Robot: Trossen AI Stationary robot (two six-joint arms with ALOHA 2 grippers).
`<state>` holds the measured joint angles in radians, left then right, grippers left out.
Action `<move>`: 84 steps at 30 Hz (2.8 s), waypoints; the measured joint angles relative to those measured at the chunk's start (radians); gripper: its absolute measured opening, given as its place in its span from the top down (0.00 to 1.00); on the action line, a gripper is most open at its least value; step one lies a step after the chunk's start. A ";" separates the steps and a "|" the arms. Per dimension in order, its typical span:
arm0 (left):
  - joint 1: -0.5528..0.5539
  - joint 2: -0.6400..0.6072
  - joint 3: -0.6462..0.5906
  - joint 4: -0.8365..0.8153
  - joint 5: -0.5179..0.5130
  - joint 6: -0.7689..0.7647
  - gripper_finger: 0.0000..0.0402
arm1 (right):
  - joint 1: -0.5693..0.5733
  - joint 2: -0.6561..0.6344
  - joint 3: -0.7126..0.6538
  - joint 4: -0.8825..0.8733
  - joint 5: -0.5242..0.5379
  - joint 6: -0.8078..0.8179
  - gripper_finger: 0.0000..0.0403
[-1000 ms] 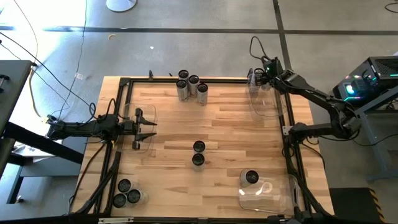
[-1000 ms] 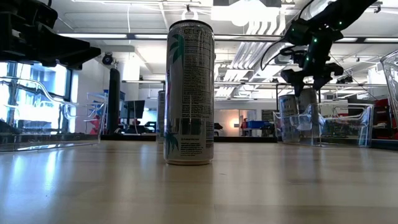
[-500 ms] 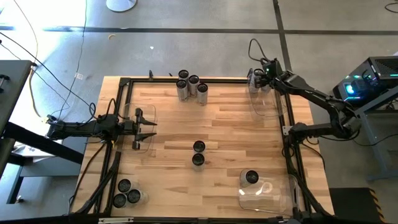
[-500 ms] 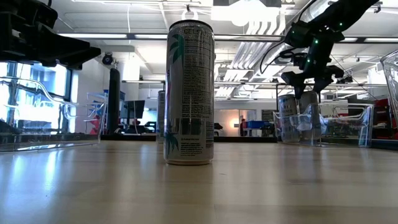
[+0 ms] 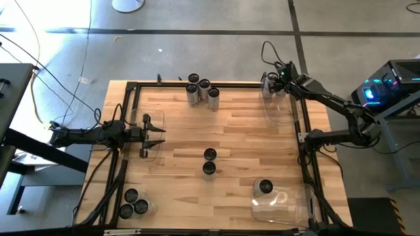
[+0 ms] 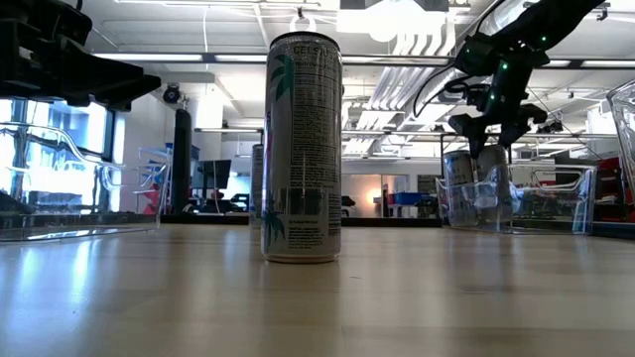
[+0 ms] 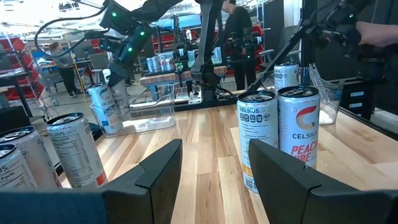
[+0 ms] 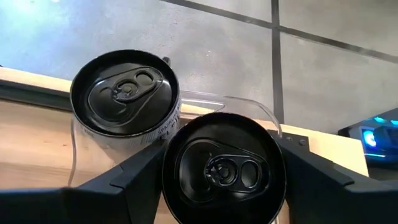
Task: Sort soda cans
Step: Put the white-blue soda can into the top transparent bin
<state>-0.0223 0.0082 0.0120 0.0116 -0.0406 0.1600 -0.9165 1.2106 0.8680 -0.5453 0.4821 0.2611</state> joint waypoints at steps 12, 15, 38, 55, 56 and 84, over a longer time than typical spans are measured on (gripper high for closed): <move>0.000 0.000 0.000 0.000 0.000 0.000 0.55 | -0.006 0.000 0.000 -0.020 -0.079 -0.034 0.34; 0.000 0.000 0.000 0.000 0.000 0.000 0.55 | -0.007 0.001 0.000 -0.020 -0.059 -0.025 0.33; 0.000 0.000 0.000 0.000 0.000 0.000 0.55 | 0.004 -0.031 0.000 0.090 0.077 -0.138 0.29; 0.000 0.000 0.000 0.000 0.000 0.000 0.55 | 0.181 -0.144 0.001 -0.212 -0.233 0.107 0.62; 0.000 0.000 0.000 0.000 0.000 0.000 0.55 | 0.195 -0.132 0.001 -0.238 -0.239 0.124 0.65; 0.000 0.000 0.000 0.000 0.000 0.000 0.55 | 0.138 0.348 0.002 -0.190 -0.024 0.082 0.93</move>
<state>-0.0223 0.0082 0.0120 0.0116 -0.0410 0.1600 -0.7783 1.5588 0.8700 -0.7348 0.4578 0.3436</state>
